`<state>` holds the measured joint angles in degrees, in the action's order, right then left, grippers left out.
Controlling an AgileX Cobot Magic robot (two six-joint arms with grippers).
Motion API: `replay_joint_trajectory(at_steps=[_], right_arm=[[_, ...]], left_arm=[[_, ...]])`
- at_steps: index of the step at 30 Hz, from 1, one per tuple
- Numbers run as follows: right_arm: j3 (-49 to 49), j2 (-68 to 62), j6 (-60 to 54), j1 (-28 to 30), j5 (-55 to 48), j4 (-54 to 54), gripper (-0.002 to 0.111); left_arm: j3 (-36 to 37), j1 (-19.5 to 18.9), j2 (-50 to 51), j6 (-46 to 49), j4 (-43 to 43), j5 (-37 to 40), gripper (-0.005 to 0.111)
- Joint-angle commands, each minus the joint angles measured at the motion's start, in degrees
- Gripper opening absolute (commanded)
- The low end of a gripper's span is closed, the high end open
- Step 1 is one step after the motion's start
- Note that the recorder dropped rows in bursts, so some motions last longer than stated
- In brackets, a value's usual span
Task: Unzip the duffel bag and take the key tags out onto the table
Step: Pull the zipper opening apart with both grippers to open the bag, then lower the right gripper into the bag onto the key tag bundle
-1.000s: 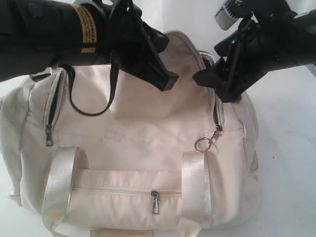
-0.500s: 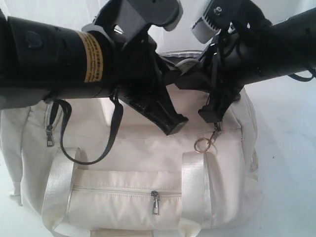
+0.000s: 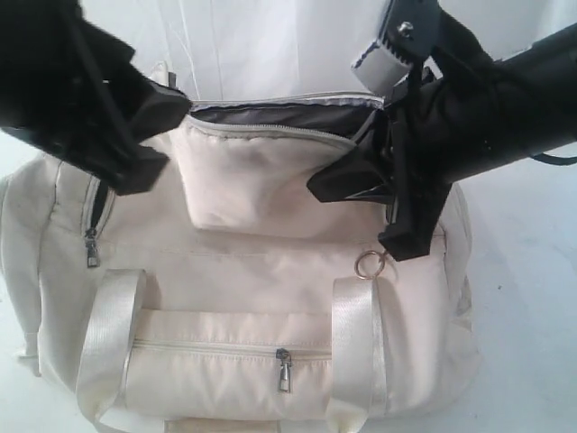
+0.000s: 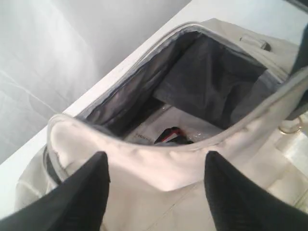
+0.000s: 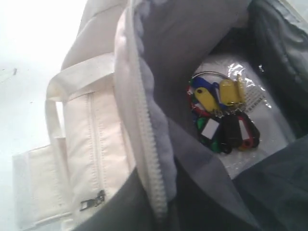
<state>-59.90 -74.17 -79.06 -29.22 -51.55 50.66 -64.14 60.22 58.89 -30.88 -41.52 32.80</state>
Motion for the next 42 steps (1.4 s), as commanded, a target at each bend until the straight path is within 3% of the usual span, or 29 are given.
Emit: replay_joint_trajectory(at_steps=[1,6,11,15,22,29,33,36,40,42], right_arm=[[-0.1,2.8,1.8,0.2,-7.4,0.0,0.0],[0.1,5.0,7.4,0.2,-18.4,0.0,0.0],[2.2,6.5,15.0,-0.5,-18.4,-3.7,0.0],[6.1,6.6,19.5,-1.9,-18.4,-8.5,0.004],[13.2,6.6,20.6,-6.5,-18.4,-7.2,0.025],[20.1,6.6,26.1,-10.2,-18.4,-7.6,0.058],[22.3,6.6,26.3,-11.7,-18.4,-5.8,0.06],[20.3,6.9,20.2,-11.8,-18.4,2.6,0.06],[16.1,7.1,13.0,-11.8,-4.8,10.7,0.06],[14.8,7.0,9.7,-11.8,12.0,14.0,0.06]], left_arm=[[0.1,-0.1,-6.7,-0.2,0.8,5.6,0.06],[0.1,-0.1,-14.6,-0.2,1.0,12.5,0.059],[0.1,-0.1,-22.1,-0.2,2.5,20.3,0.059],[0.1,-0.1,-27.7,1.4,6.6,22.3,0.059],[0.1,-0.1,-35.3,2.5,9.4,28.0,0.059],[4.3,-0.1,-41.2,2.6,11.2,32.7,0.059],[9.0,-0.1,-44.8,2.3,11.2,32.7,0.059],[12.4,-0.1,-46.4,1.8,11.2,32.1,0.059],[16.7,-0.1,-46.9,0.9,13.9,30.7,0.059],[19.9,-0.1,-46.9,0.9,16.4,27.7,0.059]])
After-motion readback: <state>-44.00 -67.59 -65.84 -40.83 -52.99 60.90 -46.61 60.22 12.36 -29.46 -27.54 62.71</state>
